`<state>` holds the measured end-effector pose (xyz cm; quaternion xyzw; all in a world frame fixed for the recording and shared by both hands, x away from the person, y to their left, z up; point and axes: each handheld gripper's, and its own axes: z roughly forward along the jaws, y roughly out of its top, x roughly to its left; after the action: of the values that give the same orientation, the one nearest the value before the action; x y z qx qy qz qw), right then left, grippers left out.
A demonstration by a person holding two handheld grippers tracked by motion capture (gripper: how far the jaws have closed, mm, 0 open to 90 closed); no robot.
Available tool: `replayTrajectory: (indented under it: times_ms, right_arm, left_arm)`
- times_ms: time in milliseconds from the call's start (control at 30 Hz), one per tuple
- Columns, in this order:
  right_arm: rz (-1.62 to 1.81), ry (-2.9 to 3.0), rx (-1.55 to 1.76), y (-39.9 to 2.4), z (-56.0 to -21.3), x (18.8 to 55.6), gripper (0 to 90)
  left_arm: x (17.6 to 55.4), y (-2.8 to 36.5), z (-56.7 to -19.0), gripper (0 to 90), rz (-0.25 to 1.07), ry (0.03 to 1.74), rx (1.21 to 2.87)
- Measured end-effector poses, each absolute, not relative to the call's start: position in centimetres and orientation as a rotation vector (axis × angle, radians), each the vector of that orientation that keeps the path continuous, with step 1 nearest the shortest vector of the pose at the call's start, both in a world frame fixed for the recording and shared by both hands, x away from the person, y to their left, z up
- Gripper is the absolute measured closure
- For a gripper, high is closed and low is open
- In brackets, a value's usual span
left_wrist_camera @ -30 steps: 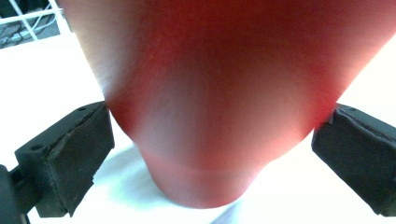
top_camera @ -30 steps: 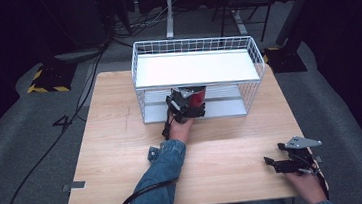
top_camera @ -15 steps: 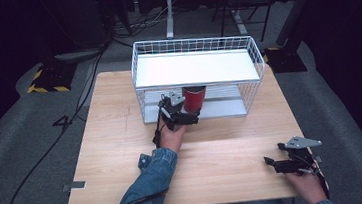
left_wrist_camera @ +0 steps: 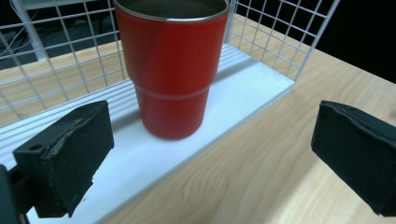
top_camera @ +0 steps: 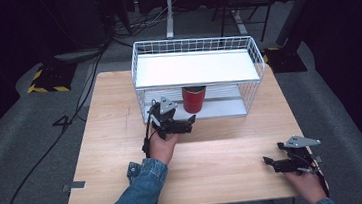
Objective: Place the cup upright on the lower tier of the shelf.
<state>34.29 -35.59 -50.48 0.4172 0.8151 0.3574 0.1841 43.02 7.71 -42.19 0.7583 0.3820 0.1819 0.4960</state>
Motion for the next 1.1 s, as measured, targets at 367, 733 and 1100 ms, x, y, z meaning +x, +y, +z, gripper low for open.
replayTrajectory:
  times_ms: [367, 733, 1100]
  right_arm:
    - [1.007, 2.299, 1.176, -35.6, -50.5, 34.3, 14.7]
    - [1.009, 2.301, 1.176, -35.5, -50.5, 34.5, 14.5]
    - [1.009, 2.301, 1.175, -35.5, -50.5, 34.5, 14.5]
  left_arm:
    - [40.0, 10.9, -41.0, 0.0, 0.424, 0.937, 1.820]
    - [36.0, 14.0, -40.2, 0.1, 0.464, 0.930, 1.822]
    - [33.3, 15.7, -40.6, 0.1, 0.444, 0.906, 1.861]
